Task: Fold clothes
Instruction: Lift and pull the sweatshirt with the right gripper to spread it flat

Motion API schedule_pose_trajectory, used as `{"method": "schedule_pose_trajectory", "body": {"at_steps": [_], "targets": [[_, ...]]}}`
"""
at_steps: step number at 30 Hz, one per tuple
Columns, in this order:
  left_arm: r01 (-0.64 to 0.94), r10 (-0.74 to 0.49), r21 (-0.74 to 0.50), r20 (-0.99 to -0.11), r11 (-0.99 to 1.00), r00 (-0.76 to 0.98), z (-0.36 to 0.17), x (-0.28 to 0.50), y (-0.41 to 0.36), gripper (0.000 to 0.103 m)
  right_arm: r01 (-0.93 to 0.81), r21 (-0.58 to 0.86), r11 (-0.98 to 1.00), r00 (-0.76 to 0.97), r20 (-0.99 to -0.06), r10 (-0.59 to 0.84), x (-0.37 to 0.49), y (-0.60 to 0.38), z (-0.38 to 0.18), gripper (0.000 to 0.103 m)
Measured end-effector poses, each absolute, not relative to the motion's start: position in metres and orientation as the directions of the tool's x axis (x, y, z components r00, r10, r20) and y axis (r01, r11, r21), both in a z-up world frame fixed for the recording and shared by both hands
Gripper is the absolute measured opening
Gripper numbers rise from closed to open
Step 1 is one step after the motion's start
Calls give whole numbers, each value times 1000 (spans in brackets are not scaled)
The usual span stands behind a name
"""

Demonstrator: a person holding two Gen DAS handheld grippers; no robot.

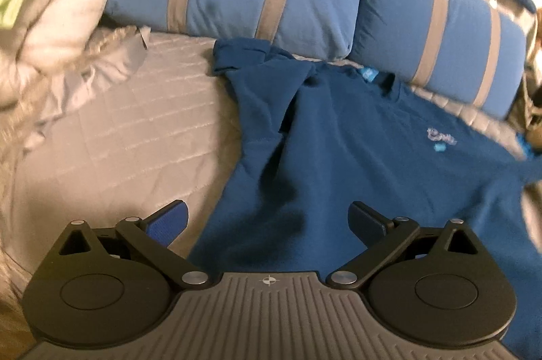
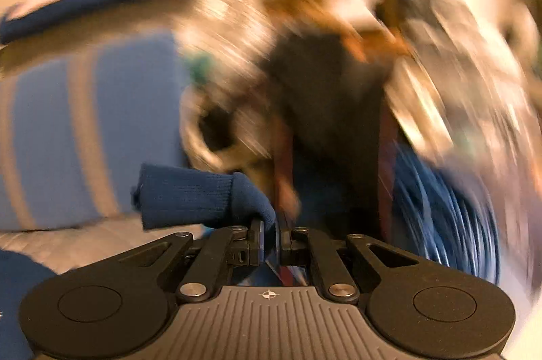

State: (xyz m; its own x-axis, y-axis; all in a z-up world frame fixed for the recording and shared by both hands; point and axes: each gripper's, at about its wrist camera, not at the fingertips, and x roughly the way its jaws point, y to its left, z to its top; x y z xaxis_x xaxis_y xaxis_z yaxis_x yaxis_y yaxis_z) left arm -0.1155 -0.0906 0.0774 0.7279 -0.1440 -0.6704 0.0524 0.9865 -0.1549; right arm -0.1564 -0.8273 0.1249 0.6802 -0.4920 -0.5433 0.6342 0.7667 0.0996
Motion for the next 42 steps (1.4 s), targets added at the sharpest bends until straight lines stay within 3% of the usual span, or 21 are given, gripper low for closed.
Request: {"method": "schedule_pose_trajectory", "body": {"at_steps": [4, 6, 8, 9, 12, 14, 22, 31, 37, 42], "targets": [[35, -170, -213, -658, 977, 734, 78, -117, -83, 103, 732, 162, 661, 611, -585, -533, -187, -840, 86, 23], [34, -172, -217, -657, 976, 734, 79, -118, -82, 103, 770, 166, 617, 583, -578, -572, -202, -837, 77, 37], [34, -171, -217, -652, 976, 739, 81, -119, -81, 103, 797, 171, 579, 560, -567, -604, -214, -834, 73, 68], [38, -169, -211, -643, 977, 747, 83, -120, -81, 103, 804, 170, 570, 555, -559, -616, -220, -831, 74, 76], [62, -159, -180, -599, 982, 784, 92, -121, -80, 103, 797, 153, 584, 561, -543, -625, -228, -821, 81, 95], [80, -155, -155, -565, 985, 810, 99, -122, -79, 103, 769, 142, 623, 590, -531, -608, -231, -807, 87, 100], [124, -142, -68, -503, 990, 853, 126, -105, -67, 103, 533, 146, 833, 728, -581, -364, -206, -703, 92, 103], [133, -136, -49, -582, 990, 802, 116, -50, -55, 103, 195, 182, 964, 772, -635, -37, -165, -565, 87, 103], [158, -171, -75, -589, 985, 790, 105, -12, -61, 102, -26, 208, 978, 751, -641, 156, -144, -466, 82, 103], [200, -220, -101, -601, 974, 768, 94, 18, -73, 92, -84, 215, 973, 725, -657, 208, -133, -425, 70, 103]]}}
